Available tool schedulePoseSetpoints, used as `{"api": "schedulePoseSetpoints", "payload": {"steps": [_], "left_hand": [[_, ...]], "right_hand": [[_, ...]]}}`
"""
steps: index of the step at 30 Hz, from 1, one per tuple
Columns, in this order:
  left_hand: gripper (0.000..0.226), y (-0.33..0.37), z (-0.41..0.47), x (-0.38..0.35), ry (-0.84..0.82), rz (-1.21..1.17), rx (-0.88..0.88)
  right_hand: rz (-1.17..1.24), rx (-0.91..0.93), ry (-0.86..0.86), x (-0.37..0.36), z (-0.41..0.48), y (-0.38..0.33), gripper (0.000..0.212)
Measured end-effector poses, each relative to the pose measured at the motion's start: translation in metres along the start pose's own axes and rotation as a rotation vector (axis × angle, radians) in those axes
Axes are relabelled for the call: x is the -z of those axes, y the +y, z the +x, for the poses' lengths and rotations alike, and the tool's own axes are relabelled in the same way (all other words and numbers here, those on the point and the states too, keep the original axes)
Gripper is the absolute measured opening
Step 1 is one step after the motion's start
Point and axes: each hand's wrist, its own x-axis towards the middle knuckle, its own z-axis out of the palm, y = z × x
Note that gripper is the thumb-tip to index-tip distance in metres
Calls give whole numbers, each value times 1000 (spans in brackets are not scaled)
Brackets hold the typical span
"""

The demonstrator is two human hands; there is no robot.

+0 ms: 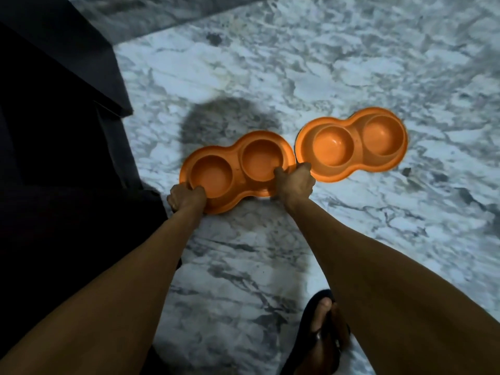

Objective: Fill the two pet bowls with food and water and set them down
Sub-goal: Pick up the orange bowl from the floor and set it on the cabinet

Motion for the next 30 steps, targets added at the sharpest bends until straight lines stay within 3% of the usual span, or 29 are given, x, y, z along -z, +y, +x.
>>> {"api": "schedulePoseSetpoints", "payload": {"steps": [10,16,23,30], "left_hand": [[50,86,-119,119,32,-121,-40],[35,178,-240,237,83,-259,-107],[38,254,-372,365,97,-465,-229],[47,276,-462,477,173,-607,-317]], "right_hand": [[48,62,9,132,-95,-91,55],[87,135,37,264,-184,-192,65],[202,208,63,403,-297,-294,67],[311,311,90,472,-409,-356,60]]}}
